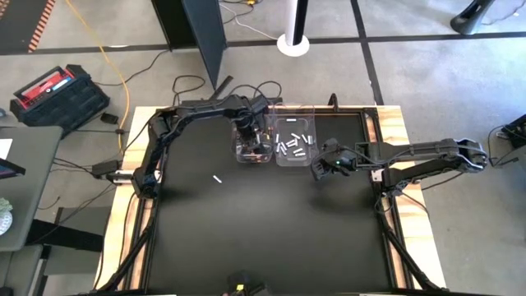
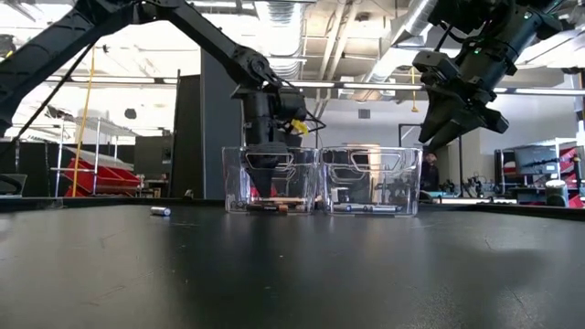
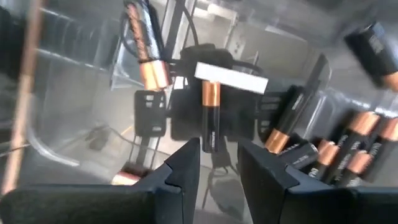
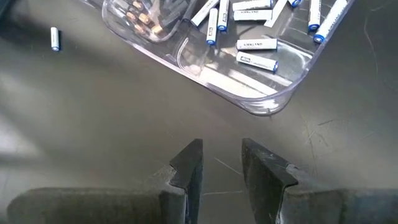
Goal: Sort batteries
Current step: Put the white battery into the right transparent bin
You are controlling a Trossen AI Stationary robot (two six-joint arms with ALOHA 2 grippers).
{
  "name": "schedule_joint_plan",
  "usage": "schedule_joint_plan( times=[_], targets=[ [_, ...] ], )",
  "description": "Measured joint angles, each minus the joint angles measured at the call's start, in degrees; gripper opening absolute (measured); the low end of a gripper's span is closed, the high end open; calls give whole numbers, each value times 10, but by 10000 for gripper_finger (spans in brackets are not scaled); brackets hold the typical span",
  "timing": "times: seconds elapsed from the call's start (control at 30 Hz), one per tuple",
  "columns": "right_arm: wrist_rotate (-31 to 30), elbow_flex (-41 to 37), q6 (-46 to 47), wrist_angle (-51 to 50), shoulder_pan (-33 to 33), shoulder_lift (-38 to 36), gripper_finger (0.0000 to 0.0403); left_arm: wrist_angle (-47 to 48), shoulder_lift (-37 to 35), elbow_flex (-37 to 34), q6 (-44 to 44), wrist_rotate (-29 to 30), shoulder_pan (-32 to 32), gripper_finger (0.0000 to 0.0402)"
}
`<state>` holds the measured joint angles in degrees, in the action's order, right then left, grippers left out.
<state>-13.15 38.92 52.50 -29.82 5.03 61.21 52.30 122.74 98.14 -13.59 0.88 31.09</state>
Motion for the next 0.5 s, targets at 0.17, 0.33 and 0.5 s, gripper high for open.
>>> schedule_joint_plan(
  times=[0.17, 0.33, 0.5],
  targets=[
    [0, 0, 0, 0, -1, 0, 127, 60, -1, 57, 34, 5, 2, 103],
    [0, 0, 0, 0, -1, 0, 127, 114, -20, 95, 41, 3, 1, 103],
    [0, 0, 0, 0, -1, 0, 127, 112, -89, 78, 37, 2, 4, 102]
  ],
)
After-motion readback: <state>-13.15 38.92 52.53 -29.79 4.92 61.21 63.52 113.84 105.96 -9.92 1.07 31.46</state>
